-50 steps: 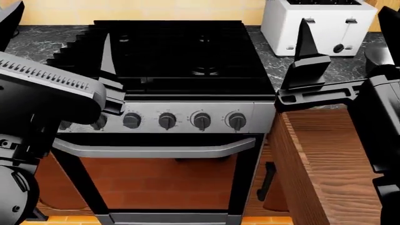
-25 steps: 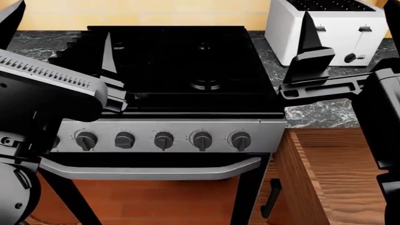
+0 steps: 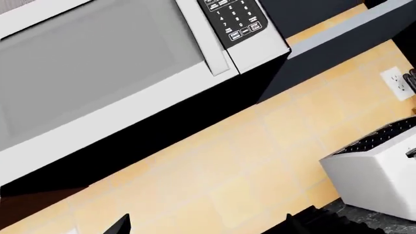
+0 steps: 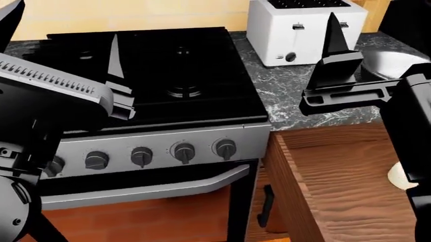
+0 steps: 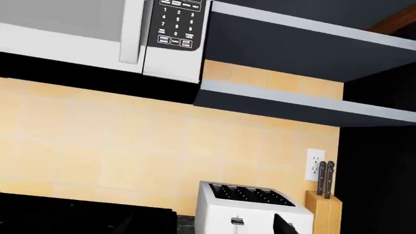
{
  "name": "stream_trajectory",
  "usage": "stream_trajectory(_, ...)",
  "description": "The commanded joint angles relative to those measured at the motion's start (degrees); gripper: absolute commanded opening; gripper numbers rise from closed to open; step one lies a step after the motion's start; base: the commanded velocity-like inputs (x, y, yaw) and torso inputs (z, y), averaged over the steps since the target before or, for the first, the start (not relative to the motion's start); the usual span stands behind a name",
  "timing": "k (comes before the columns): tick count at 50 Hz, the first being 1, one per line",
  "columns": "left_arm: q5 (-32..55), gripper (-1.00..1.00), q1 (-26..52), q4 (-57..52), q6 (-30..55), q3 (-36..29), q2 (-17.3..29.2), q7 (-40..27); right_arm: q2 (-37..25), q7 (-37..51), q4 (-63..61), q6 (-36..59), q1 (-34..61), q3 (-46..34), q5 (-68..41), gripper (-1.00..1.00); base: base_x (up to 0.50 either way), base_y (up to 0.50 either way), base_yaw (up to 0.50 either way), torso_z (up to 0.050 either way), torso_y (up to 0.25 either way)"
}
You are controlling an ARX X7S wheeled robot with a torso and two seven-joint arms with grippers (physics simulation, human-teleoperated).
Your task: Place the bar in the bowl and close the drawer.
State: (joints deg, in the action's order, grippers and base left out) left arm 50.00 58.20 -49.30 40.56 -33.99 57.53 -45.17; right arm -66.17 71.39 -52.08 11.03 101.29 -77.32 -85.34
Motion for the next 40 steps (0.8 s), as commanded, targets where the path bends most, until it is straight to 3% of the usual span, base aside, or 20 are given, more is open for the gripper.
stream_trajectory(1,-0.3,1.00,-0.2,0.1,-0.2,-0.1,0.0,0.0,-0.1,0.1,-0.2,-0.3,-0.5,0.2,0.2,1.00,0.00,0.00,-0.50,0.000,0.000)
stream_trajectory(40,0.3,1.00,1.8,0.0,1.2,-0.1,-0.3,0.2,-1.2,-0.5,-0.7,-0.3,-1.2,1.1,0.2,1.00,0.00,0.00,-0.50,0.000,0.000)
